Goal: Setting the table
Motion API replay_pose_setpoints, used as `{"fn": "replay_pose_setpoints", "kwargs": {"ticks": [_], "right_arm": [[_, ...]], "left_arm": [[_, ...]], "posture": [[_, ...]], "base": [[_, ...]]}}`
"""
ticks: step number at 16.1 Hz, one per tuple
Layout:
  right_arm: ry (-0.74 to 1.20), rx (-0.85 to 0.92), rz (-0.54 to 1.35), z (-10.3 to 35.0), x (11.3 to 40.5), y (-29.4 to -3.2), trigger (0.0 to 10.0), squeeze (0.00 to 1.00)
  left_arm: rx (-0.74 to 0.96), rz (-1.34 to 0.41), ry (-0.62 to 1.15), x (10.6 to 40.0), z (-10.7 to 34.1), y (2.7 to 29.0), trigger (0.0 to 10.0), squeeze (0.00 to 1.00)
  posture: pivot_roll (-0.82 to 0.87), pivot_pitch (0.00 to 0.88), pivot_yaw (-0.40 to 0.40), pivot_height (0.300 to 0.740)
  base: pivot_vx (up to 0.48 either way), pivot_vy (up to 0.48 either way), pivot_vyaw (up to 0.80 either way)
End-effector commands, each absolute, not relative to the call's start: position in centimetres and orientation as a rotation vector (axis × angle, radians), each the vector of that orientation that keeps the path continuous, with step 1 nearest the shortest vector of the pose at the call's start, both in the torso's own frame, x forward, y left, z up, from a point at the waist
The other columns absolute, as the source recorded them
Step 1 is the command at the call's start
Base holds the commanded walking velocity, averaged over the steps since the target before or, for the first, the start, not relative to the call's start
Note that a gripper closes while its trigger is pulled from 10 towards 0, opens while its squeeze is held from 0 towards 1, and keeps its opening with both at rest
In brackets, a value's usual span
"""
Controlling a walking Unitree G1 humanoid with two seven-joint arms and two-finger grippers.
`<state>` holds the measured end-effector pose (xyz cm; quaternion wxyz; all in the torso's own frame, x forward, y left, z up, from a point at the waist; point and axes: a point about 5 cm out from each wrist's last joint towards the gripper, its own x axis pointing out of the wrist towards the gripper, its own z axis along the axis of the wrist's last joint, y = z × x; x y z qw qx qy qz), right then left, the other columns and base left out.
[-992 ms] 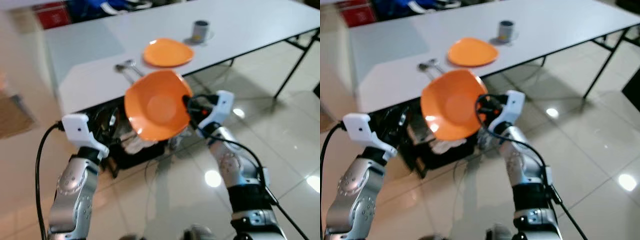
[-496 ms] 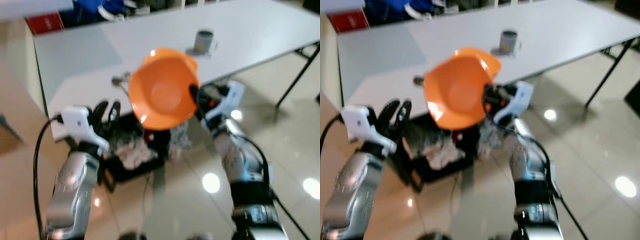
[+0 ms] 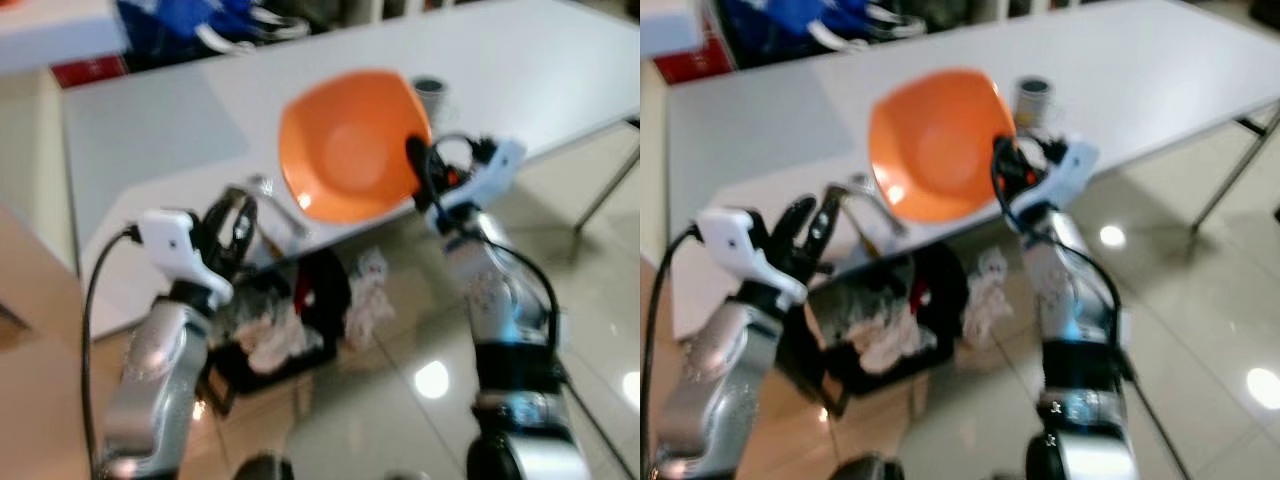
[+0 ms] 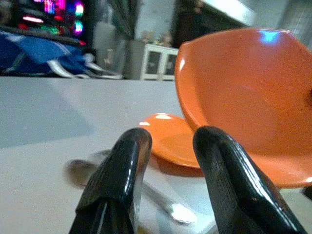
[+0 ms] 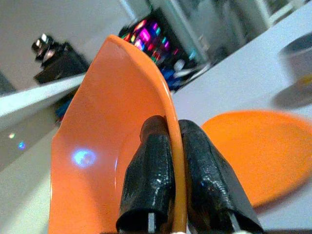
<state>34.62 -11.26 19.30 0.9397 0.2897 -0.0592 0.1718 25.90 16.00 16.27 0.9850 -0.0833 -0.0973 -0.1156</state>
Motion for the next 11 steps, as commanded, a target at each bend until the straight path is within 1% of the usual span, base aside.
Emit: {"fn": "replay_pose_setpoints", "kwargs": {"ticks": [1,2,3,5,7,9,10,11], "right_arm": [[-0.142,0.600,0.315,19.9,34.9,-12.2,10.0,0.00],[-0.137,0.604,0.302,19.8,35.0,-12.4,10.0,0.00],[-0.108,0.634,0.239,19.6,35.5,-13.1,10.0,0.00],[-0.089,0.659,0.207,19.5,35.8,-13.5,10.0,0.00],[-0.040,0.696,0.135,19.4,36.3,-14.1,10.0,0.00],[-0.001,0.716,0.095,19.0,36.4,-14.5,10.0,0.00],[0.041,0.753,0.069,18.6,36.6,-14.8,10.0,0.00],[0.057,0.803,0.065,18.4,36.7,-14.9,10.0,0.00]], "left_arm": [[-0.168,-0.247,-0.205,26.0,16.7,15.6,10.0,0.00],[-0.168,-0.248,-0.205,26.0,16.7,15.6,10.0,0.00],[-0.167,-0.259,-0.205,25.9,16.8,15.4,10.0,0.00],[-0.167,-0.269,-0.205,25.9,16.8,15.3,10.0,0.00],[-0.184,-0.393,-0.199,25.3,17.0,14.0,10.0,0.00],[-0.129,-0.470,-0.165,24.8,16.5,13.1,10.0,0.00],[-0.037,-0.485,-0.139,24.7,15.9,12.7,10.0,0.00],[-0.005,-0.466,-0.143,24.8,15.8,12.8,10.0,0.00]], "posture": [[-0.09,0.098,0.029,0.740],[-0.09,0.098,0.029,0.740],[-0.09,0.098,0.029,0.740],[-0.09,0.100,0.030,0.740],[-0.09,0.102,0.029,0.740],[-0.09,0.106,0.031,0.740],[-0.09,0.107,0.031,0.740],[-0.09,0.110,0.032,0.740]], "base": [[0.480,0.000,0.00],[0.480,0.000,0.00],[0.480,0.000,0.00],[0.480,0.000,0.00],[0.448,0.000,0.00],[0.000,0.000,0.00],[0.000,0.000,0.00],[0.000,0.000,0.00]]}}
